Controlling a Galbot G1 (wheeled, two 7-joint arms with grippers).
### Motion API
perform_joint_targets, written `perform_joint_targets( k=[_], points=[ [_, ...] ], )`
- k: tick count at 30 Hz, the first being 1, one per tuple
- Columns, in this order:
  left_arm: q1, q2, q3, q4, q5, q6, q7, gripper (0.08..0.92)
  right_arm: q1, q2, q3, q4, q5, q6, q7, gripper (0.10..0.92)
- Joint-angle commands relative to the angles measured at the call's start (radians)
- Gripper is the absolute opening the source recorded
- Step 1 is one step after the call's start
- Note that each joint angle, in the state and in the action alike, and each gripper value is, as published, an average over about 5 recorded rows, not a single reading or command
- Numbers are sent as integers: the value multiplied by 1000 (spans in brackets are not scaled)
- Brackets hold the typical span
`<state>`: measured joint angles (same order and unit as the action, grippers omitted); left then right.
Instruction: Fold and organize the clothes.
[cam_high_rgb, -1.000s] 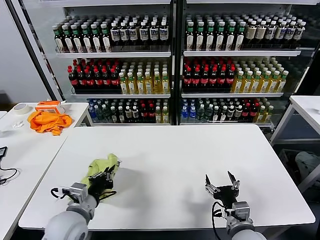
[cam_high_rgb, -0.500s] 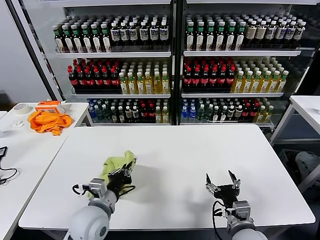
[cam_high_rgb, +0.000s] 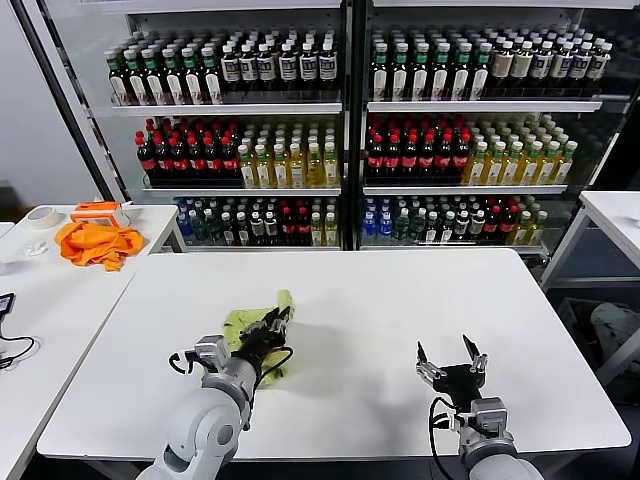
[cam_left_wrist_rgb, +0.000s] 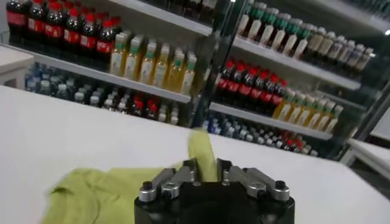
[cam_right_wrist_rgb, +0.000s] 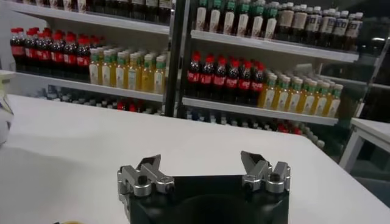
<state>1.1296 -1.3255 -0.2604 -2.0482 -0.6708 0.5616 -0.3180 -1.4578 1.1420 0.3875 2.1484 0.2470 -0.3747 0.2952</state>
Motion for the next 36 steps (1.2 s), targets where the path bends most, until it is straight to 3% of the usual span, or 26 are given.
perform_joint_targets(
  k=[1, 7, 12, 18, 36],
  points=[
    [-44, 63, -70, -93, 73, -104, 87, 350, -7, 0, 16, 5, 0, 6, -18, 823],
    [17, 92, -154, -85, 339, -146, 186, 523, 41, -14, -11, -22, 45, 7, -51, 823],
    [85, 94, -171, -60, 542, -167, 270, 670, 153, -17, -80, -57, 247, -79, -55, 823],
    [143, 128, -238, -68, 565, -179, 291, 807, 262, 35, -246, -70, 355, -198, 28, 823],
    [169, 158, -237, -44, 538, -179, 291, 822, 390, 127, -440, -253, 463, -204, 206, 823]
  ],
)
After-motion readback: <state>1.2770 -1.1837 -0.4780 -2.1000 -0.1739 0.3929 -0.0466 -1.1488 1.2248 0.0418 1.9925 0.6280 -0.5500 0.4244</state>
